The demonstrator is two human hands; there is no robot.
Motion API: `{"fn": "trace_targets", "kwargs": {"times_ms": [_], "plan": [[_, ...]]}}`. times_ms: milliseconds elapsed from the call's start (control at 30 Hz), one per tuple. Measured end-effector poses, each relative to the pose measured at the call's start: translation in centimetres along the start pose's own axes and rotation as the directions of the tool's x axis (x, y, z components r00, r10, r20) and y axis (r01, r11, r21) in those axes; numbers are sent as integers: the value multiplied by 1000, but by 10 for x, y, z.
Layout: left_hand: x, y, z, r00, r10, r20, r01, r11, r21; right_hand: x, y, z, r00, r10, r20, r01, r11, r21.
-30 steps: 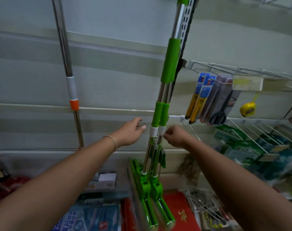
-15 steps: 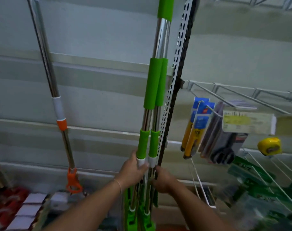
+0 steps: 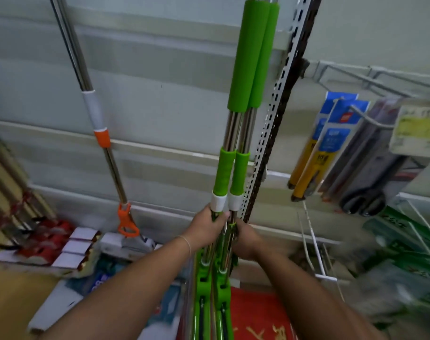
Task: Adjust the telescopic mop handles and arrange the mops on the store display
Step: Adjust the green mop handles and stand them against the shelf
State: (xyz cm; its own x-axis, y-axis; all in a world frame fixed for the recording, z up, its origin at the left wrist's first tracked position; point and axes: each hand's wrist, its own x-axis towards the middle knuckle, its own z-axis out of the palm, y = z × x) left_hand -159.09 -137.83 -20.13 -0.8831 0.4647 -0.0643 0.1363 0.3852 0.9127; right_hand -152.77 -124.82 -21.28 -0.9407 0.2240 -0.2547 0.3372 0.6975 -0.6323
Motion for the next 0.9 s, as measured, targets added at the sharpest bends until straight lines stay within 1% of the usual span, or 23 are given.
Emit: {"fn": "trace_targets", "kwargs": {"times_ms": [67, 200, 267, 467, 600, 800, 900], "plan": [[-2, -2, 1, 1000, 9, -6, -9, 1000, -18, 0, 3, 2, 999, -32, 13, 32, 999, -23], [-11, -4, -2, 998, 31, -55, -32, 999, -28, 2, 10, 9, 998, -49, -33, 46, 995, -86], [-15, -6, -6, 997, 40, -72, -42, 999, -24, 3, 12, 13, 998, -50, -31, 46, 991, -126], [-26, -17, -20, 990, 104, -97, -96, 992, 83, 1, 19, 24, 994, -88, -60, 78, 984, -161], [-36, -18, -29, 981, 159, -112, -141, 979, 150, -2, 23, 26, 995, -67, -76, 53, 983, -177], [-48, -24, -43, 967, 235, -100, -215, 961, 176, -7, 30, 21, 995, -39, -97, 20, 982, -188], [-53, -26, -51, 963, 259, -71, -243, 953, 178, -9, 36, 19, 992, -70, -108, 47, 977, -208]]}}
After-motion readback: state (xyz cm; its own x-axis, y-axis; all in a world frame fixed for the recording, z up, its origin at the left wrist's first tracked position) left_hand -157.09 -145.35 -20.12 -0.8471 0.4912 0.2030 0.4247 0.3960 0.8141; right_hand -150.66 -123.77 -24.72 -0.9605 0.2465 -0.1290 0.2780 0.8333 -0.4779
